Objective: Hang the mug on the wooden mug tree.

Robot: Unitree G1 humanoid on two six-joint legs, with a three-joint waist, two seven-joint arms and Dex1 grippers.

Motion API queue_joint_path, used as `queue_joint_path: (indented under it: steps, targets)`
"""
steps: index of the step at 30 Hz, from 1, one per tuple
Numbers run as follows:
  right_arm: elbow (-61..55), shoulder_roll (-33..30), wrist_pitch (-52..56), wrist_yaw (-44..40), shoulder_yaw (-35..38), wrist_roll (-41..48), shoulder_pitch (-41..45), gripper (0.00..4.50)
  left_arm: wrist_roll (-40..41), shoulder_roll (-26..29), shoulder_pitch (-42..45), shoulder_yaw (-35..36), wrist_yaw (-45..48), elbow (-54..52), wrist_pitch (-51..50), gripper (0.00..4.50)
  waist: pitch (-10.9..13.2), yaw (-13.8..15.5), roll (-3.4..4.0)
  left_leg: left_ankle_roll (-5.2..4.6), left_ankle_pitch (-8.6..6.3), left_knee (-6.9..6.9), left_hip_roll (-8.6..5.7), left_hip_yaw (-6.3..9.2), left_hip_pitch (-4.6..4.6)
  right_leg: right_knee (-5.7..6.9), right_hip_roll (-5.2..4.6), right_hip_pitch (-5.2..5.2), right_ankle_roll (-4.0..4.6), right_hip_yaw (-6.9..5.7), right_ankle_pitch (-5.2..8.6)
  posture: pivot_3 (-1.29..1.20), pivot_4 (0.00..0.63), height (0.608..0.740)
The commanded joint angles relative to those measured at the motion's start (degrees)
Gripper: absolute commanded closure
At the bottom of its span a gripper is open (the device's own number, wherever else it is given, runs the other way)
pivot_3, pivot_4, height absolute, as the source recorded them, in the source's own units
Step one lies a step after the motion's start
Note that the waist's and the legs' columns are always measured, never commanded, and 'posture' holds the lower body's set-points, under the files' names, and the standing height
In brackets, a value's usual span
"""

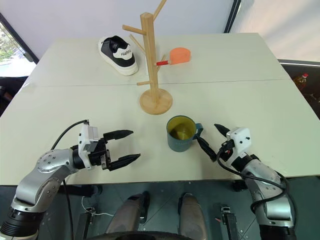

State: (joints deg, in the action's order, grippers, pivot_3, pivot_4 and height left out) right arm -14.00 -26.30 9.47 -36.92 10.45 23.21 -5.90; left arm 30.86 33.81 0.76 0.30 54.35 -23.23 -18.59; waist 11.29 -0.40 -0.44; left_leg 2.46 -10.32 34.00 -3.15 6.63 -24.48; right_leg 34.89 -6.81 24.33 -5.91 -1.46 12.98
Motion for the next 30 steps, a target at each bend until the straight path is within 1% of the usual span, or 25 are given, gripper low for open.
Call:
queue_joint_path:
  steps: [1, 4, 15, 18, 22, 24, 25, 30]
  targets:
    - [0.8, 0.4, -2.3, -0.7, -0.3, -0.5, 1.3, 0.02, -0.1, 0.0, -0.6, 0.2, -0.6, -2.4, 0.9, 0.00, 0.0, 0.0, 0.00, 0.00, 0.00, 0.00, -0.01, 0.00, 0.04, 0.06, 0.00, 0.00, -0.01, 0.00, 0.01, 0.00, 0.150, 0.740]
    - [1.7, 0.8, -3.0, -0.8, -1.2, -1.0, 2.0, 0.02, -0.4, -0.1, -1.0, 0.4, -0.9, -2.5, 1.3, 0.00, 0.0, -0.1, 0.00, 0.00, 0.01, 0.08, 0.01, 0.00, 0.10, 0.19, 0.05, 0.00, -0.15, 0.00, 0.10, 0.00, 0.150, 0.740]
    - [1.1, 2.1, -2.1, -0.1, -3.5, -1.4, 4.6, 0.02, -1.1, -0.2, -0.7, 0.3, -1.0, -1.4, 2.1, 0.00, 0.0, -0.2, 0.00, -0.01, 0.02, 0.17, 0.05, 0.00, 0.11, 0.24, 0.04, -0.03, -0.07, 0.00, 0.05, 0.00, 0.150, 0.740]
    - [0.8, 2.6, -1.8, 0.4, -3.9, -1.6, 4.9, 0.80, -1.2, -0.3, -0.8, 0.3, -0.9, -1.4, 2.3, 0.00, 0.0, -0.2, 0.00, -0.01, 0.02, 0.17, 0.03, 0.00, 0.11, 0.26, 0.05, -0.03, -0.06, 0.00, 0.04, 0.00, 0.150, 0.740]
    - [0.8, 2.9, -1.8, -0.1, -4.1, -1.2, 4.6, 2.82, -1.4, -0.3, -0.9, 0.4, -1.0, -1.3, 2.7, 0.00, 0.0, -0.2, 0.00, -0.02, 0.03, 0.18, 0.03, -0.01, 0.13, 0.30, 0.05, -0.03, -0.09, 0.00, 0.05, 0.00, 0.150, 0.740]
    - [1.0, 2.9, -2.1, -0.3, -4.1, -1.0, 4.5, 3.95, -1.4, -0.3, -1.0, 0.5, -1.0, -1.2, 2.8, 0.00, 0.0, -0.2, 0.00, -0.02, 0.03, 0.19, 0.04, -0.01, 0.14, 0.33, 0.05, -0.04, -0.09, 0.00, 0.06, 0.00, 0.150, 0.740]
    - [1.1, 2.9, -2.2, -0.5, -4.1, -0.9, 4.4, 4.43, -1.4, -0.2, -1.0, 0.6, -0.9, -1.2, 2.9, 0.00, 0.0, -0.2, 0.00, -0.02, 0.03, 0.19, 0.04, -0.01, 0.14, 0.33, 0.05, -0.04, -0.10, 0.00, 0.06, 0.00, 0.150, 0.740]
    - [1.2, 2.9, -2.5, -1.3, -3.7, -0.4, 4.4, 4.47, -1.5, -0.2, -1.1, 0.8, -1.1, -1.0, 2.9, 0.00, 0.0, -0.2, 0.00, -0.02, 0.03, 0.19, 0.03, -0.01, 0.15, 0.34, 0.07, -0.04, -0.09, 0.00, 0.06, 0.00, 0.150, 0.740]
